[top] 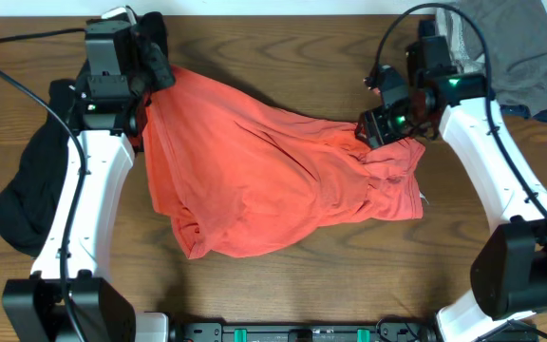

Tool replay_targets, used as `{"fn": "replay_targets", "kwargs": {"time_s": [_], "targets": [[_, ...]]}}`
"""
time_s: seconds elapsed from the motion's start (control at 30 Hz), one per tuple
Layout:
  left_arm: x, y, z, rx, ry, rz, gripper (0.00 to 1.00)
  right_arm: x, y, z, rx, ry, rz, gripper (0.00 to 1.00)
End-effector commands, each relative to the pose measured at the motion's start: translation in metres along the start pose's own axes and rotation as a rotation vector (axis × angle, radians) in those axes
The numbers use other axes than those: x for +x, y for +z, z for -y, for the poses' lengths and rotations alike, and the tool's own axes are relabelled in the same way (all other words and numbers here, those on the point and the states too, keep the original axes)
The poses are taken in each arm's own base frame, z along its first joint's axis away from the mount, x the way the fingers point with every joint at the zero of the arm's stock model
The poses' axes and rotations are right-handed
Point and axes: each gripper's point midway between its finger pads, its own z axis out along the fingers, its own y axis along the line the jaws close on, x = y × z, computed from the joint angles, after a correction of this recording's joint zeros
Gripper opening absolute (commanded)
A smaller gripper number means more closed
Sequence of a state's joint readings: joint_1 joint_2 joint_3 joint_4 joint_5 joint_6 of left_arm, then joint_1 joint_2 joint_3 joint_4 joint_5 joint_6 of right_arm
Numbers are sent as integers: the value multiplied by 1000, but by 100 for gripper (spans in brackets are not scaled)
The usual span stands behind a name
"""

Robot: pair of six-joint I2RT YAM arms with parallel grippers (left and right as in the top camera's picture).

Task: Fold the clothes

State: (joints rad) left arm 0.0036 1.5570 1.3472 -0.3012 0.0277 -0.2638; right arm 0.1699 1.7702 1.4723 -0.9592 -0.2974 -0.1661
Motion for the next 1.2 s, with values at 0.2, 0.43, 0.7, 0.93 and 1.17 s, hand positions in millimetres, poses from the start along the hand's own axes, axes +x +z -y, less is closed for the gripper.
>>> {"fn": "replay_targets", "kwargs": {"time_s": [0.2,0.43,0.7,0.93,1.17], "targets": [[-26,-19,7,24,26,81,6,22,34,21,128,29,-46,63],[-32,-26,9,30,31,102,6,21,61,29,142,5,38,28],[-36,-34,10,34,31,114,6,25,74,24,107,-15,62,25],[-35,-34,10,33,31,110,6,6,71,26,116,-31,136,1],[-37,-38,10,36,31,119,6,-47,36,34,162,-55,278,1]]}}
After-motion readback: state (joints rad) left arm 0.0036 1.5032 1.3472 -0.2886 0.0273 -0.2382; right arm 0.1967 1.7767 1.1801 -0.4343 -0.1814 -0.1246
